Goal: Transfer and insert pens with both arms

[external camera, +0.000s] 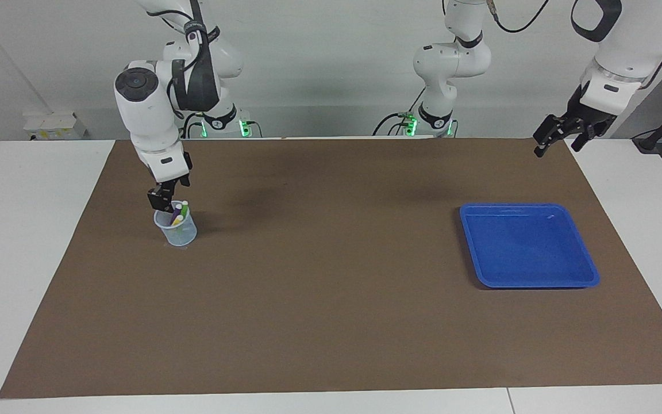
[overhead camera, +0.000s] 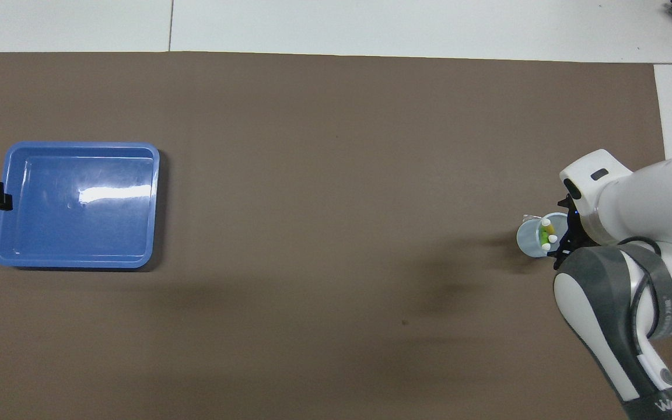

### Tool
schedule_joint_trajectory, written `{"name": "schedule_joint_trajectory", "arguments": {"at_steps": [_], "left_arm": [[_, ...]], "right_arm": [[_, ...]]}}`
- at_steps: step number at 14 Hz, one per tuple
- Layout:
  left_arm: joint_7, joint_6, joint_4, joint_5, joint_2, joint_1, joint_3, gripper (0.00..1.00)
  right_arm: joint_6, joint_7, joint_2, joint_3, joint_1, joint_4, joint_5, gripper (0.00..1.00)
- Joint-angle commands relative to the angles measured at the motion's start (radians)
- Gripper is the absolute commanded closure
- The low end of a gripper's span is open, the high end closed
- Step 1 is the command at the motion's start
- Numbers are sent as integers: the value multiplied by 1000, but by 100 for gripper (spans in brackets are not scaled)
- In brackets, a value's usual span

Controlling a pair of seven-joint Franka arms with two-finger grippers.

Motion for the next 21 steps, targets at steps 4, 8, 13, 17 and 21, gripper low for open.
{"name": "schedule_joint_trajectory", "arguments": {"at_steps": [4, 8, 13, 17, 21], "left_arm": [[30, 48, -3, 21, 34, -16, -16, 0], [87, 42, 5, 20, 29, -28, -7, 0], [81, -18, 80, 14, 64, -35, -21, 0], [75, -30, 77, 3, 66, -12, -36, 0], [74, -31, 77, -9, 64, -4, -30, 0]], "right_arm": [[-29, 27, -30, 35, 14, 113, 47, 0], [-38, 424, -22, 39, 40, 170, 51, 0], [-24, 956, 2, 41, 54, 212, 53, 0], [-39, 966, 62, 6, 97, 285, 48, 0], [-111, 995, 152, -117, 186, 391, 54, 0]]}}
